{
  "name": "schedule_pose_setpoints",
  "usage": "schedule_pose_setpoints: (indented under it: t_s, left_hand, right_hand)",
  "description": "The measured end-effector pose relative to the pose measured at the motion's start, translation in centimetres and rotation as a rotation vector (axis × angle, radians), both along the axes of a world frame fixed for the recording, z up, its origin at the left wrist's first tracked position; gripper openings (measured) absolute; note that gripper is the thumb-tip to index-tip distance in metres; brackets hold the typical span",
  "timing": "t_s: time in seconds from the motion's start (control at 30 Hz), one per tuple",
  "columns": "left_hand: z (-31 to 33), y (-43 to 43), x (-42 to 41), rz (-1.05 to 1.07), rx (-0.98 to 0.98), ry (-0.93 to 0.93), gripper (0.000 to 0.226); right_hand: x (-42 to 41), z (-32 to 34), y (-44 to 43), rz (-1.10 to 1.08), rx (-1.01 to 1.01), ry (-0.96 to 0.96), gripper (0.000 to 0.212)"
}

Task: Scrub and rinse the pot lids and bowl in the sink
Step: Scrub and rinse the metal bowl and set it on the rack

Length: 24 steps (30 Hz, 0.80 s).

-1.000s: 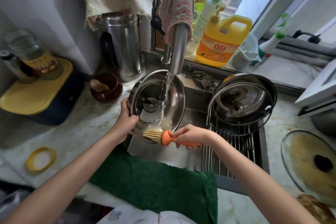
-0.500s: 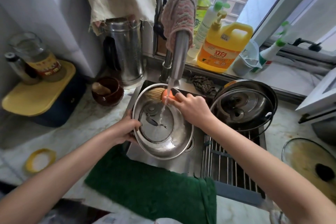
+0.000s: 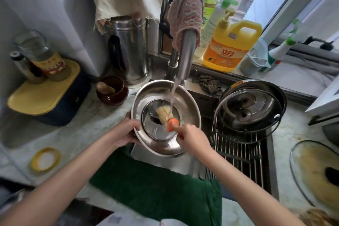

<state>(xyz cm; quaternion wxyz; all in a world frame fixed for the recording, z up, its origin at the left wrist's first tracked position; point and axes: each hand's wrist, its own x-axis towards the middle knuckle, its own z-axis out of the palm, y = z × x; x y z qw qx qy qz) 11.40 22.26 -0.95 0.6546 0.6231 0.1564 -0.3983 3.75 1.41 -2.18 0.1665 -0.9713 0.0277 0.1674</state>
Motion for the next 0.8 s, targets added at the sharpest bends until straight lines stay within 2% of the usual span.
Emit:
schedule_pose_setpoints:
  t_s: [0.03, 0.07, 0.1, 0.17, 0.23, 0.3, 0.37, 0.47, 0.53, 0.63, 0.7, 0.8]
  left_hand:
    - [0.0, 0.2, -0.1, 0.031, -0.011, -0.003, 0.035]
    - [-0.3, 0.4, -0.1, 0.068, -0.016, -0.010, 0.045]
    - [-0.5, 0.5, -0.3, 0.096, -0.026, -0.016, 0.057]
    - [-0.9, 0.6, -0.5, 0.133, -0.043, -0.037, 0.063]
    - [-0.9, 0.7, -0.4, 0.130, -0.044, -0.074, 0.061]
    - [-0.6, 0.6, -0.1, 0.121, -0.045, -0.086, 0.071]
    - [-0.8, 0.8, 0.1, 0.127, -0.044, -0.070, 0.078]
    - [-1.2, 1.3, -0.3, 0.163, -0.028, -0.062, 0.078]
    - [-1.4, 1.4, -0.9, 0.175, -0.036, -0.056, 0.077]
    - [-1.7, 0.8, -1.3, 0.195, -0.050, -0.026, 0.075]
    - [-1.8, 0.1, -1.5, 0.183, -0.055, -0.018, 0.064]
    - [-1.7, -0.2, -1.8, 0.160, -0.023, 0.003, 0.049]
  right_hand:
    - [-0.6, 0.3, 0.2, 0.008, -0.027, 0.024, 0.036]
    - [-0.8, 0.6, 0.2, -0.009, -0.086, 0.036, 0.030]
    - [-0.6, 0.8, -0.1, -0.049, -0.157, 0.020, 0.025]
    - [0.2, 1.0, -0.6, -0.146, -0.249, -0.048, 0.024]
    - [0.5, 1.5, 0.6, -0.154, -0.171, -0.105, 0.032]
    - [-0.4, 1.7, 2.8, -0.012, -0.057, -0.066, 0.038]
    - [-1.6, 2.4, 3.4, 0.100, -0.085, -0.001, 0.034]
    - [-0.2, 2.9, 0.2, -0.074, -0.267, 0.019, 0.024]
    - [0.9, 2.4, -1.5, -0.162, -0.319, -0.053, 0.025]
    - [1.6, 1.0, -0.8, -0.166, -0.259, -0.123, 0.041]
    - [2.3, 0.1, -0.3, -0.190, -0.229, -0.144, 0.049]
    - [3.7, 0.1, -0.4, -0.091, -0.096, -0.219, 0.048]
